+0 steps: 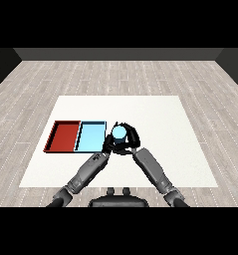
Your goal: Pick the blue can and put it in the blue box
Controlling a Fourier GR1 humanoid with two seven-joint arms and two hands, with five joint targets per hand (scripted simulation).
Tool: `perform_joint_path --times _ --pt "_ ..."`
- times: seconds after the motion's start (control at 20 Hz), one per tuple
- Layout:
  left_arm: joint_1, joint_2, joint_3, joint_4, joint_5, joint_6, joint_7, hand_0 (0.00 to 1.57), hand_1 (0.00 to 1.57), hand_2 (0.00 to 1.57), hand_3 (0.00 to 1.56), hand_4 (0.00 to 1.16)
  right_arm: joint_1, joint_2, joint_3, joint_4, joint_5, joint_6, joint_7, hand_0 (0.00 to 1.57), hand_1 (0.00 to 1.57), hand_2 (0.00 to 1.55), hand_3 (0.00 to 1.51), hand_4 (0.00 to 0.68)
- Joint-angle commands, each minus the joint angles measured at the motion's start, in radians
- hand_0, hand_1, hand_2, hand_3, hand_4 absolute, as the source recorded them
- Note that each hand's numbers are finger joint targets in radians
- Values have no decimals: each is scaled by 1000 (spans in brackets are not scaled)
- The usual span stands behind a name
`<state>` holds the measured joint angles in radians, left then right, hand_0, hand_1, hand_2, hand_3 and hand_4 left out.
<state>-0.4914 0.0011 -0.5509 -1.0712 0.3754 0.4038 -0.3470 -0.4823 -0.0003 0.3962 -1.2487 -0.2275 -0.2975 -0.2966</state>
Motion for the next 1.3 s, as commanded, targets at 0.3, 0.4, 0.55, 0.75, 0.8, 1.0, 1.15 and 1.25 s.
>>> perform_joint_path --times 0.3,0.4,0.55,0.75,0.8,1.0,1.15,1.25 --pt "-55 -1 -87 77 102 42 -85 0 0 0 0 0 -12 0 88 -29 -30 -86 21 1455 1455 1462 1366 525" --pt "-27 0 -24 -17 36 21 4 0 0 0 0 0 -69 0 34 37 -20 -31 20 1468 1468 1468 1374 528" --pt "0 0 -66 -22 -1 66 -20 0 0 0 0 0 -7 0 39 -67 28 -48 70 1433 1433 1447 1351 522" --pt "-50 0 -101 72 71 53 -70 0 0 0 0 0 -28 0 151 -5 -52 -125 12 1443 1443 1447 1360 483" --pt "-142 0 -57 158 132 19 -67 0 0 0 0 0 -18 0 95 -20 -44 -44 11 1444 1444 1446 1361 483" --pt "-106 1 -105 121 200 138 -76 0 0 387 0 775 -35 -11 81 -109 -3 -80 105 1448 1448 1456 1365 511" --pt "-60 0 -94 89 108 206 -41 1571 1571 1571 1486 1149 -34 -1 129 -61 -55 -97 37 1424 1424 1459 1375 513" --pt "-78 26 -59 48 79 204 47 1571 1571 1571 1472 1134 17 -11 95 -72 -12 -15 44 1426 1426 1461 1378 529"
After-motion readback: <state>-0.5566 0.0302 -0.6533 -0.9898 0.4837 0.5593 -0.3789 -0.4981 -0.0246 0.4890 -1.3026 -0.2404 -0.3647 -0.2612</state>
